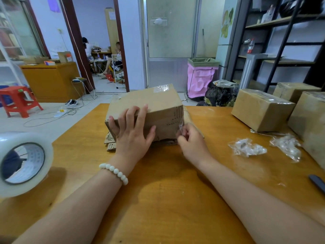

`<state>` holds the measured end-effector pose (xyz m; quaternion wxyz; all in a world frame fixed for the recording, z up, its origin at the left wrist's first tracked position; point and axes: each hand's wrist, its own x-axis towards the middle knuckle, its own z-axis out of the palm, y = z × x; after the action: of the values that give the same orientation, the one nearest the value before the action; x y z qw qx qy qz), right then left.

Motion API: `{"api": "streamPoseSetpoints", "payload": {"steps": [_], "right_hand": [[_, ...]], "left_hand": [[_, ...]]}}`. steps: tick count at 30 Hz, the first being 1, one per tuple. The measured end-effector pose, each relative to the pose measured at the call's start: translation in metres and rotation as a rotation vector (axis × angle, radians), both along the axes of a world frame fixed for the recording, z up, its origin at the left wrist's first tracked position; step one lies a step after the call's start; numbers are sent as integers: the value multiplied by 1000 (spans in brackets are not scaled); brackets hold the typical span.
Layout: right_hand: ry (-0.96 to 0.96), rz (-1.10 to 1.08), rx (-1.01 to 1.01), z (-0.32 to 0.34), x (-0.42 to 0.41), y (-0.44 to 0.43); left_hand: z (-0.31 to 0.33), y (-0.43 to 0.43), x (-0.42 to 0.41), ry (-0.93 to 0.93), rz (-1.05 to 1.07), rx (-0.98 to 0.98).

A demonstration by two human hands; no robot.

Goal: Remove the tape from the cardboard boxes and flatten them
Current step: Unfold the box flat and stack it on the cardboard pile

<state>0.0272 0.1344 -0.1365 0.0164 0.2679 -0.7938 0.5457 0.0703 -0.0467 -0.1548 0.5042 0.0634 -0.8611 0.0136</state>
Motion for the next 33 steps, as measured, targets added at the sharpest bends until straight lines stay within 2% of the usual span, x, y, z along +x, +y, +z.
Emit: {"api": "streamPoseSetpoints", "payload": {"steps": [5, 9, 13, 17, 27, 33], "right_hand": [[-7, 8, -178, -1, -2, 1], [2, 86, -256, -3, -3, 3], [121, 141, -167, -4, 2, 2], [296, 102, -98, -1, 2, 6], [223, 249, -35, 2, 6, 12], [301, 90, -129, -1, 5, 5]], "left_hand": [[-3, -4, -2, -63, -10, -156], [-5, -3, -4, -90, 27, -190], [-6, -2, -4, -36, 88, -179], [-5, -3, -4, -13, 72, -163], [-3, -1, -3, -43, 23, -127], [-3, -2, -3, -28, 12, -132]]}}
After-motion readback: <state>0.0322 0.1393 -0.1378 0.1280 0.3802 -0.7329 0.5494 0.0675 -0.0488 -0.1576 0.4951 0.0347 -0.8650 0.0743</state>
